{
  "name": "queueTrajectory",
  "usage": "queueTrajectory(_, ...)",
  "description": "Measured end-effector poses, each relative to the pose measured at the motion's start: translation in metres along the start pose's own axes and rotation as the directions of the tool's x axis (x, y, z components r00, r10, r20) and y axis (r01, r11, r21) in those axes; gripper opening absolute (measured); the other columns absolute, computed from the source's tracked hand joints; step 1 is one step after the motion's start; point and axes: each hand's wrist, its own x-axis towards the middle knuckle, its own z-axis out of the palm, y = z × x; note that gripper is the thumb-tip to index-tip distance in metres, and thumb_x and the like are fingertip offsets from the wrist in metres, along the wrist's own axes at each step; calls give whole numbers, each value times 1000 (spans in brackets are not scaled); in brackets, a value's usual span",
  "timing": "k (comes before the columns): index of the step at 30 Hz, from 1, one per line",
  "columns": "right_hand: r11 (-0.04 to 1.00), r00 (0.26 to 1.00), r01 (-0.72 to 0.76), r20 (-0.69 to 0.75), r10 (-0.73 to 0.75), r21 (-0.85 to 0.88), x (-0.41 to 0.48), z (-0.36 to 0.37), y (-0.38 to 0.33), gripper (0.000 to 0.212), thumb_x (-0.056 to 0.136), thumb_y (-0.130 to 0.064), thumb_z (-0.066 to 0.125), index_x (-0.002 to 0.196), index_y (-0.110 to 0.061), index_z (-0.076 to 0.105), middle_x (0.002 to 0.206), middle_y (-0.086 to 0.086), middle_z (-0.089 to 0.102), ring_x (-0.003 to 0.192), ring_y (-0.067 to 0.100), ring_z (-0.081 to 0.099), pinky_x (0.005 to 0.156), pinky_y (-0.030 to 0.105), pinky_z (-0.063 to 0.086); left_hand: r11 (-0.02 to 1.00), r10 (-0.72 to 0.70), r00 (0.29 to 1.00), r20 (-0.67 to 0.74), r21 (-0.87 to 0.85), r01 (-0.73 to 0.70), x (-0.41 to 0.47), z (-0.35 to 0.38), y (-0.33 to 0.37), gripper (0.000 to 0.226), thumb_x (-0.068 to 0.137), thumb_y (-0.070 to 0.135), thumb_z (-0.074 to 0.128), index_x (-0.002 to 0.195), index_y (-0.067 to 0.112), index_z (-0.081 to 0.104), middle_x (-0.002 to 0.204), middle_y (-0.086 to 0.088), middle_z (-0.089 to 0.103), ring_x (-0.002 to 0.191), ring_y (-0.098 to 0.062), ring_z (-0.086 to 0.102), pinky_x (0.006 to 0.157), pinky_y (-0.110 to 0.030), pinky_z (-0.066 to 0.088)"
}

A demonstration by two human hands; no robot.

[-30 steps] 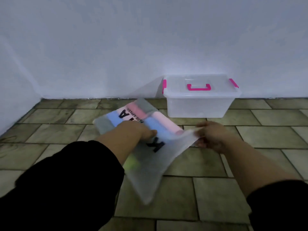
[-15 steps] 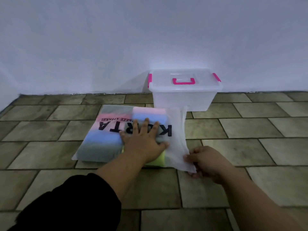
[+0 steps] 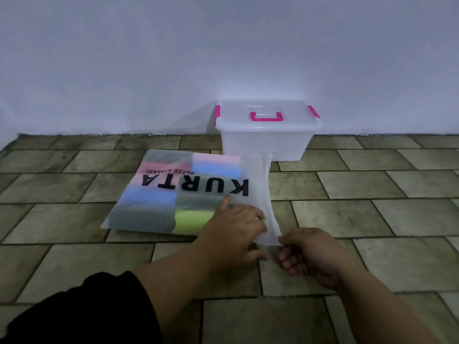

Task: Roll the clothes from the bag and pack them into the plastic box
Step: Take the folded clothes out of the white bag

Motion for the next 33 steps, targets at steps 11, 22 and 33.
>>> queueTrajectory(11, 992, 998, 40, -40, -45, -119, 25, 7, -16, 17, 83, -9, 60, 79, 4, 69, 65, 18, 68, 52, 25, 62, 54, 33, 50, 968, 100, 933, -347, -182, -172, 10, 11, 4, 15, 84, 15, 59, 70, 15, 59, 73, -2, 54, 67, -16, 44, 66, -24, 28)
queueTrajectory(22, 975, 999, 5, 48, 6, -223, 69, 9, -71, 13, 77, -11, 59, 70, -1, 64, 60, 15, 60, 48, 25, 56, 47, 29, 47, 919, -104, 917, -386, -389, -60, 16, 14, -4, 11, 84, 18, 64, 75, 13, 59, 80, -3, 57, 75, -9, 44, 72, -14, 28)
queueTrajectory(33, 997, 997, 20, -70, -15, 81, 55, 4, -37, 34, 77, -16, 59, 44, -14, 51, 44, 4, 40, 38, 16, 34, 43, 27, 31, 922, -122, 886, -448, -381, -66, 19, 17, 6, 23, 88, 21, 54, 75, 14, 71, 74, -1, 61, 69, -17, 56, 98, -38, 43)
